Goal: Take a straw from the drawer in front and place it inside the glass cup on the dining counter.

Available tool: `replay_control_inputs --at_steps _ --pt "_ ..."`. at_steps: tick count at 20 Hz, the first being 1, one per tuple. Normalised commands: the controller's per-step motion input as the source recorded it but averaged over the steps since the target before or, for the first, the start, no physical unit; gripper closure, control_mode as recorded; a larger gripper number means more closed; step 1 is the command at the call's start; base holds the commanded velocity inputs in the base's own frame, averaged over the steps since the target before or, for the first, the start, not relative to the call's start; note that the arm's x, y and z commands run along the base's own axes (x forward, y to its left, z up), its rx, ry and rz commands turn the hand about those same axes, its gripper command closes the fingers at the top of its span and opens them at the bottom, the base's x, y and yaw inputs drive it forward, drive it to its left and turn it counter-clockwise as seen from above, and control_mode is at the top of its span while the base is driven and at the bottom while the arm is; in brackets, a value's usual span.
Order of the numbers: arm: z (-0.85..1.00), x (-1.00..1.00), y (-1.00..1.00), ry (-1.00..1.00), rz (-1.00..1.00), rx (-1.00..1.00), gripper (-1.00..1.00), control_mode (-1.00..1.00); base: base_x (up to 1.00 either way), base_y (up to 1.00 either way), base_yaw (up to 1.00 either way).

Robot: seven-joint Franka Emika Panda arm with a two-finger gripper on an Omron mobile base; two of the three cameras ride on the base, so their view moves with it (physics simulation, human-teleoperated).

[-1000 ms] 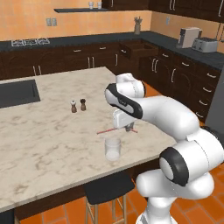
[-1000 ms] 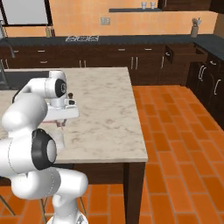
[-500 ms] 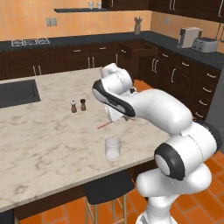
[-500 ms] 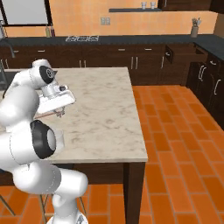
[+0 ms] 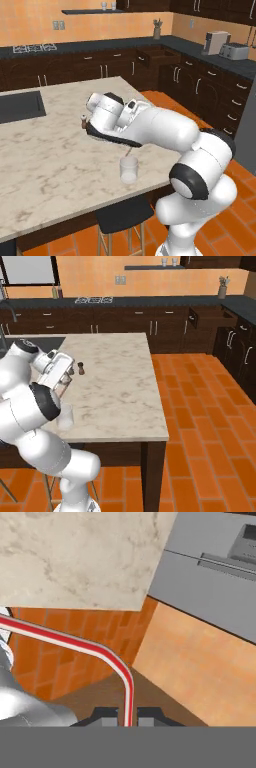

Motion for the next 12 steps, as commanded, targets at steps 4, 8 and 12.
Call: replay_control_inputs --at_steps 4,8,12 --pt "0.09 0.00 0.28 0.00 0.00 -0.44 1.00 -1.00 0.00 0.00 0.00" --pt "0.00 0.05 0.50 0.00 0.00 -0.30 1.00 -1.00 0.00 0.00 0.00" --pt "0.00 0.13 0.61 0.00 0.00 -0.18 1.00 -1.00 0.00 0.00 0.00"
